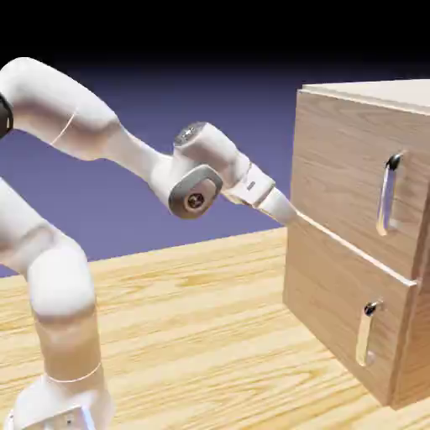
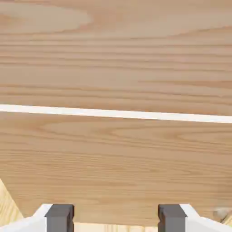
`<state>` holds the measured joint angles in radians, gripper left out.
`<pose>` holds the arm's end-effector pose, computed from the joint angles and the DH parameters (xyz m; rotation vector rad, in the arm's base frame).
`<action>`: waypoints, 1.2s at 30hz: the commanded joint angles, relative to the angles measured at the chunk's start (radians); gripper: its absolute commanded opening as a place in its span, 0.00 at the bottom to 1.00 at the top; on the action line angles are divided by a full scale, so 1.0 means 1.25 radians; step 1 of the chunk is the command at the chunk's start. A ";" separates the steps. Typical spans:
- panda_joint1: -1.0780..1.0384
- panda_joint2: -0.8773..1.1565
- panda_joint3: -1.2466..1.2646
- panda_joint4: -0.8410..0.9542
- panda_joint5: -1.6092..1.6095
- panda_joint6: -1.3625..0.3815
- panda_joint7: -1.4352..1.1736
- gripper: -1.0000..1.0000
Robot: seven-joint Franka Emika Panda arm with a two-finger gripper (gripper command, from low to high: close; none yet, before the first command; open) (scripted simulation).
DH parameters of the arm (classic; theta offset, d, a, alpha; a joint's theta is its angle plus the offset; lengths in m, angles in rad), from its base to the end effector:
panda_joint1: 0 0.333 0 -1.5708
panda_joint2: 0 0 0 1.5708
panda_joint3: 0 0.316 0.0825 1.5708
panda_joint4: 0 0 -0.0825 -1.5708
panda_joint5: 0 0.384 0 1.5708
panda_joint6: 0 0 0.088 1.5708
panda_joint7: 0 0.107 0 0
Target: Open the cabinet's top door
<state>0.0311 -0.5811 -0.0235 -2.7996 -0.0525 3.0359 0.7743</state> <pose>0.3896 0.0067 0.4674 -2.4740 0.9293 -1.0649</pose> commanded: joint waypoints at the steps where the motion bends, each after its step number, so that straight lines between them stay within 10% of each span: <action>1: 0.013 -0.007 -0.016 0.007 -0.035 -0.001 0.022 0.50; 36: 0.457 -0.266 -0.562 0.249 -1.253 -0.025 0.795 0.50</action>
<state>0.6024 -0.9137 -0.7258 -2.4887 -1.6181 3.0043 1.7687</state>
